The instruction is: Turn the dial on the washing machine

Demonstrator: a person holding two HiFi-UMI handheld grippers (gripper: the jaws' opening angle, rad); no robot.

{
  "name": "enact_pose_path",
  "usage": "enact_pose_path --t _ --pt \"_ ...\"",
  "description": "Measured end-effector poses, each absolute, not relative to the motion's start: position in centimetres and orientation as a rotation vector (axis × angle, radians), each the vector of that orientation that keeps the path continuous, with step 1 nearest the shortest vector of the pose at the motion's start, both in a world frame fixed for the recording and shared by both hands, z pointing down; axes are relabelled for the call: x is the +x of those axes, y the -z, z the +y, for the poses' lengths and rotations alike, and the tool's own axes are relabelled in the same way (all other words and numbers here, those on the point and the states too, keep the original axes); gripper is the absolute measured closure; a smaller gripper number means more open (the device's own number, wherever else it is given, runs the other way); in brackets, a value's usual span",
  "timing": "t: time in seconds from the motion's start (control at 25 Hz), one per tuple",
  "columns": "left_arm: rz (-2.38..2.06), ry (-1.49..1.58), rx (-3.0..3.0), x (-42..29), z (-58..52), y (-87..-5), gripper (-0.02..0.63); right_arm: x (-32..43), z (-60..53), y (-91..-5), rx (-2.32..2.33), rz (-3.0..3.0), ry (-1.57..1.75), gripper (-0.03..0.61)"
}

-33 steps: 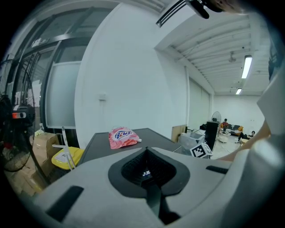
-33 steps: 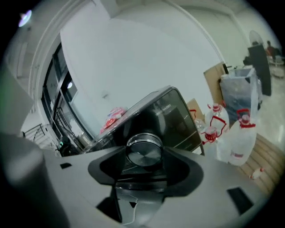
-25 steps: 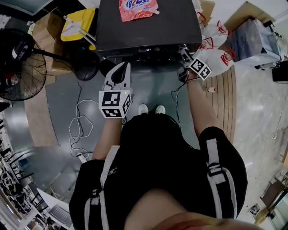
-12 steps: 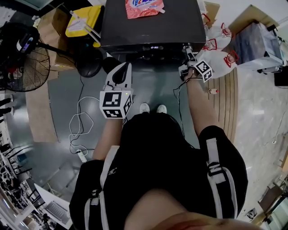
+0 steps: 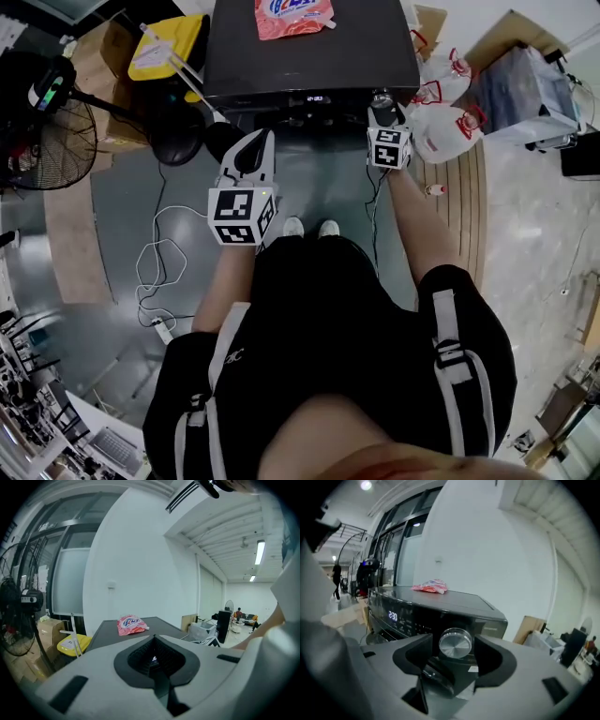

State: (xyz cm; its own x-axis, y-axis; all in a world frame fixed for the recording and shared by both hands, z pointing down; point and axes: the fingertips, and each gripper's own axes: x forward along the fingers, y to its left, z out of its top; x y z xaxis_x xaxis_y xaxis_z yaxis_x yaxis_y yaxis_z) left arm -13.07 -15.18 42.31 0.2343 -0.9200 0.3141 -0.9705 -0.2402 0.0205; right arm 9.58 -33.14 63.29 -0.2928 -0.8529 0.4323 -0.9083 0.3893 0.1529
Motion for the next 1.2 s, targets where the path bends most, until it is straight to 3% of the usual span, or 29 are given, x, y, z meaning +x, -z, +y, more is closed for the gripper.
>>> enact_pose_path --t 0.16,0.4,0.64,0.84,1.2 --pt "-1.787 -0.356 2.285 -13.3 -15.1 -42.4 0.620 9.6 -34.4 -63.6 1.487 -2.115 -0.057 0.337" --pt "-1.809 -0.364 2.254 -14.2 -14.8 -42.9 0.620 9.6 -35.1 -64.4 1.515 -2.129 -0.152 0.339" --pt "-1.812 -0.356 2.257 -14.2 -14.9 -42.7 0.620 10.8 -35.3 -64.9 1.654 -2.267 -0.668 0.342" --pt "-1.799 -0.366 2.263 -13.7 -15.5 -42.9 0.620 10.8 -35.5 -65.1 1.660 -2.319 -0.789 0.342" --pt "-1.779 -0.393 2.268 -13.3 -15.9 -43.4 0.620 12.0 -35.4 -66.0 1.746 -2.436 -1.477 0.342"
